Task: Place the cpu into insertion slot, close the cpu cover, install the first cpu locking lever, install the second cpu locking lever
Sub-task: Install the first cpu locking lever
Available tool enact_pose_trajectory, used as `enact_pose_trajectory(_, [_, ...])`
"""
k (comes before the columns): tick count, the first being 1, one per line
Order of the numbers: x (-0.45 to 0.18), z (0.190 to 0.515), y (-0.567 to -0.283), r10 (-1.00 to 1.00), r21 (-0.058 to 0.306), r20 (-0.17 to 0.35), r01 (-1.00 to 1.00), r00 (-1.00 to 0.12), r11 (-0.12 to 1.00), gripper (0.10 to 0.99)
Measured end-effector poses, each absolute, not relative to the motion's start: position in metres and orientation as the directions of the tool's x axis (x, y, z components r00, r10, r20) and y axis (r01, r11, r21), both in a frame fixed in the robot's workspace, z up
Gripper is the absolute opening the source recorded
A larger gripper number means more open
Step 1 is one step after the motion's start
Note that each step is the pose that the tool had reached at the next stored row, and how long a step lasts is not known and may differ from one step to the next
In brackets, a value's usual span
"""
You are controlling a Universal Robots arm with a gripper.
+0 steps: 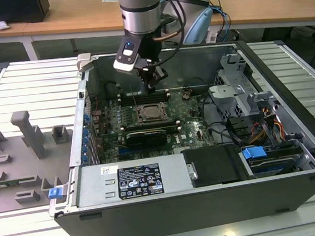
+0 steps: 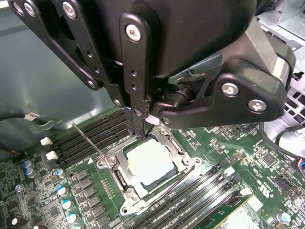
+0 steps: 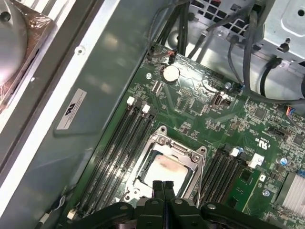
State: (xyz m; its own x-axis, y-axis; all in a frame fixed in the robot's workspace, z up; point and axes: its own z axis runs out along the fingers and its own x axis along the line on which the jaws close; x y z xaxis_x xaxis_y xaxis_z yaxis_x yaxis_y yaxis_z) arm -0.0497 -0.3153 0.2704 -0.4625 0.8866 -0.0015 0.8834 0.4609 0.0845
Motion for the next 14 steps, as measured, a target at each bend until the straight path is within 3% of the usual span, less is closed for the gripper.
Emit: enact_pose_trajectory(14, [-0.0497,0.2704,-0.3153,0.841,0.085,-0.002,0.838,-0.541,0.540,0.106])
